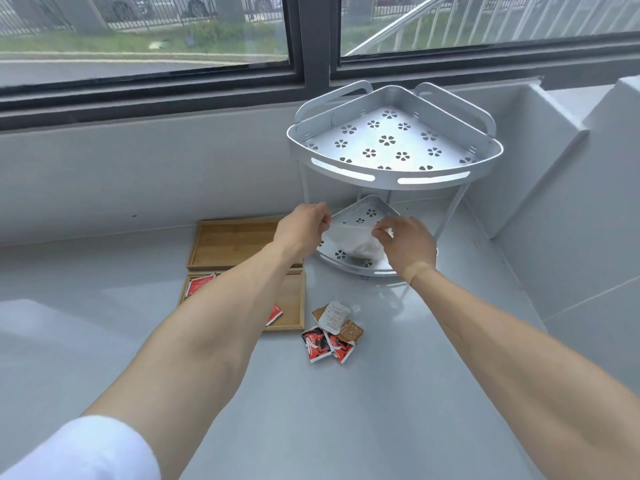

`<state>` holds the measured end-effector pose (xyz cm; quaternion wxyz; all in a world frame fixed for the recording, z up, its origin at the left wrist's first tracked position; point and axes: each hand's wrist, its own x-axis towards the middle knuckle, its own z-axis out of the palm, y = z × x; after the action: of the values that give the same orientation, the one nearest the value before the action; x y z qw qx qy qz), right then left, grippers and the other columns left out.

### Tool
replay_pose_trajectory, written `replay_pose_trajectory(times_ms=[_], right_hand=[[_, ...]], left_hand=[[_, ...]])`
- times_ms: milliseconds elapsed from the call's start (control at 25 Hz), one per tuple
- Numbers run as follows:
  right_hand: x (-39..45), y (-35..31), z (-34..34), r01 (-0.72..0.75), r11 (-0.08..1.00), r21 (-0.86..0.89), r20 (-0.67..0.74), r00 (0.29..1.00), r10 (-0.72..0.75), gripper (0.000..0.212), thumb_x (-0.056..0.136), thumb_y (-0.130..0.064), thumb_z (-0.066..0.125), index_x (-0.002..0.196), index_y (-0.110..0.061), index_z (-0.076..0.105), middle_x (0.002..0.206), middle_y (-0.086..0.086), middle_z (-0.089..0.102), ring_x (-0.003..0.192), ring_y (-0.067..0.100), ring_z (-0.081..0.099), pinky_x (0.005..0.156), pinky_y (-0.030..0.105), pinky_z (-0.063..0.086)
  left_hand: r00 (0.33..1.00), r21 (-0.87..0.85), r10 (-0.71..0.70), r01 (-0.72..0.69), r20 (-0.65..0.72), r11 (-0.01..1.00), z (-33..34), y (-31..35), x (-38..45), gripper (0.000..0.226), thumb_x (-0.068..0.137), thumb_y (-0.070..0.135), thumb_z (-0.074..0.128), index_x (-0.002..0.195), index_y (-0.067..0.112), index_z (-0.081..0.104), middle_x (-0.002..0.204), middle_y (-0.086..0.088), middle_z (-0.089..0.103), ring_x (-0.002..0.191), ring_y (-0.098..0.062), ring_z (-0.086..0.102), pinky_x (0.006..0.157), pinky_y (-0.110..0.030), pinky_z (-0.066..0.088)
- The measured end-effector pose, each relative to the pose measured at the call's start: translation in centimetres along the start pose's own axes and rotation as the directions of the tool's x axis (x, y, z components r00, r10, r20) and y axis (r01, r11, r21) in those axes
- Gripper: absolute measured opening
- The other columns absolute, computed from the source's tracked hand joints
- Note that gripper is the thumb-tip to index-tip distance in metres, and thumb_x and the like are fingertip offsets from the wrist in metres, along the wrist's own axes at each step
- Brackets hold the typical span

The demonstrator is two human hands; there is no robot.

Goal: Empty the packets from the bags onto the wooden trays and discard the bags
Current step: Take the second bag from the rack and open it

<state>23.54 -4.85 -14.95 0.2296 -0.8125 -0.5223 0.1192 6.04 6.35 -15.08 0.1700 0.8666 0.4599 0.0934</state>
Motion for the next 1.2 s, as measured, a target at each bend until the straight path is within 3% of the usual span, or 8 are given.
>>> replay_pose_trajectory(times_ms=[160,320,480,640,760,1000,1200], right_hand=[[-1.4,-1.6,-1.5,-0.088,0.955,0.282,-0.045,0.993,0.105,0.017,0.09,-0.031,0.06,0.099,-0.024,0.073,0.106,0.003,0.074,0.105,0.025,0.064,0.085,0.038,0.053],[-5.2,-3.0,-2.4,-0.026,0.92,0.392,-0.133,0.988,0.085,0.013,0.087,-0.028,0.065,0.093,-0.022,0.075,0.094,-0.001,0.075,0.092,0.017,0.067,0.086,0.036,0.053],[-9.6,-4.8,-2.2,0.046,0.921,0.386,-0.154,0.988,0.015,0.009,0.088,-0.025,0.066,0.089,-0.019,0.074,0.086,-0.004,0.073,0.085,0.013,0.066,0.082,0.03,0.053],[-14.1,-6.9,-0.2,0.093,0.913,0.396,-0.081,0.994,-0.066,0.004,0.086,-0.02,0.069,0.085,-0.019,0.073,0.08,-0.003,0.072,0.079,0.015,0.066,0.082,0.039,0.055],[-17.7,-8.1,1.9,0.134,0.925,0.357,-0.038,0.991,-0.129,0.005,0.086,-0.016,0.07,0.086,-0.021,0.073,0.082,-0.005,0.072,0.08,0.014,0.065,0.082,0.038,0.055],[-22.5,-11.4,6.7,0.238,0.932,0.273,0.022,0.967,-0.254,0.018,0.081,-0.01,0.071,0.091,-0.026,0.073,0.072,-0.008,0.067,0.071,0.015,0.063,0.069,0.032,0.054],[-24.9,-14.4,9.6,0.296,0.922,0.25,0.096,0.94,-0.328,0.009,0.081,-0.017,0.071,0.082,-0.023,0.064,0.074,-0.011,0.064,0.073,0.011,0.06,0.069,0.033,0.052]], left_hand=[[0.997,-0.077,-0.017,0.011,-0.078,0.997,-2.2,0.2,-2.3,0.014,0.094,0.012,0.046,0.102,0.02,0.055,0.105,-0.004,0.066,0.093,-0.03,0.059,0.07,-0.037,0.047],[0.989,-0.213,-0.018,-0.014,-0.148,0.977,-4.1,0.5,-6.0,0.014,0.096,0.015,0.046,0.104,0.018,0.056,0.104,-0.004,0.068,0.095,-0.029,0.058,0.079,-0.043,0.05],[0.981,-0.287,-0.005,-0.053,-0.196,0.957,-5.5,-0.5,-11.2,0.014,0.096,0.014,0.046,0.101,0.017,0.059,0.097,-0.001,0.067,0.091,-0.026,0.058,0.079,-0.043,0.05],[0.981,-0.4,-0.021,-0.059,-0.193,0.915,-5.7,-3.3,-17.3,0.011,0.096,0.013,0.05,0.097,0.017,0.06,0.09,0.004,0.064,0.085,-0.022,0.059,0.076,-0.035,0.048],[0.985,-0.438,-0.034,-0.044,-0.17,0.898,-4.9,-6.2,-22.1,0.01,0.097,0.014,0.052,0.098,0.017,0.062,0.093,0.004,0.067,0.081,-0.018,0.06,0.073,-0.03,0.046],[0.98,-0.514,-0.119,0.022,-0.157,0.858,-3.0,-11.1,-29.2,0.012,0.097,0.01,0.053,0.097,0.016,0.064,0.09,0.01,0.061,0.085,-0.012,0.056,0.078,-0.03,0.048],[0.972,-0.459,-0.151,0.053,-0.179,0.887,-2.2,-14.2,-31.0,0.01,0.094,0.011,0.056,0.094,0.018,0.063,0.098,0.01,0.061,0.096,-0.009,0.052,0.081,-0.036,0.05]])
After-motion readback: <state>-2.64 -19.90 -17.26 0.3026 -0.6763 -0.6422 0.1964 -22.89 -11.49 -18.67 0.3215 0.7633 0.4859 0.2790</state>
